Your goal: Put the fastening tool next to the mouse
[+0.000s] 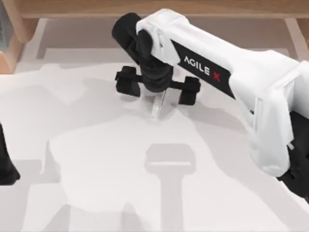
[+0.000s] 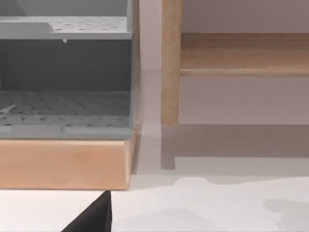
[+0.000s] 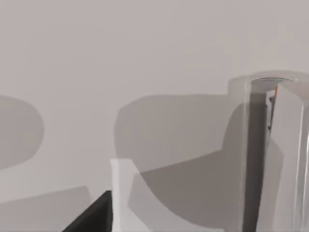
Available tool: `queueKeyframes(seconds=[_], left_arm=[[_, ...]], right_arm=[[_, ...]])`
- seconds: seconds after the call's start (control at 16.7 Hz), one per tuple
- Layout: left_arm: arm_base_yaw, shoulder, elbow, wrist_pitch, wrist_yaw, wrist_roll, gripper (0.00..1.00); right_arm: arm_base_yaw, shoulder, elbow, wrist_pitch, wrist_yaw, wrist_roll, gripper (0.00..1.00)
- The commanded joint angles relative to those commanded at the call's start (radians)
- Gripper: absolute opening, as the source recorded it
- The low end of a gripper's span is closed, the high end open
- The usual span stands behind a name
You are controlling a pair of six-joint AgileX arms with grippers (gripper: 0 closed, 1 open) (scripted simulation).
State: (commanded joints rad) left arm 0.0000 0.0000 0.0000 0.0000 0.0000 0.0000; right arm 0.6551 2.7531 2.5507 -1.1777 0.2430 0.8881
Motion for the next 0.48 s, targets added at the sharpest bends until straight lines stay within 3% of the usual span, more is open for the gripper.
queueKeyframes(seconds=[0.48], left_arm=[[0.0, 0.0, 0.0, 0.0, 0.0, 0.0, 1.0]], right_arm=[[0.0, 0.0, 0.0, 0.0, 0.0, 0.0, 0.32]])
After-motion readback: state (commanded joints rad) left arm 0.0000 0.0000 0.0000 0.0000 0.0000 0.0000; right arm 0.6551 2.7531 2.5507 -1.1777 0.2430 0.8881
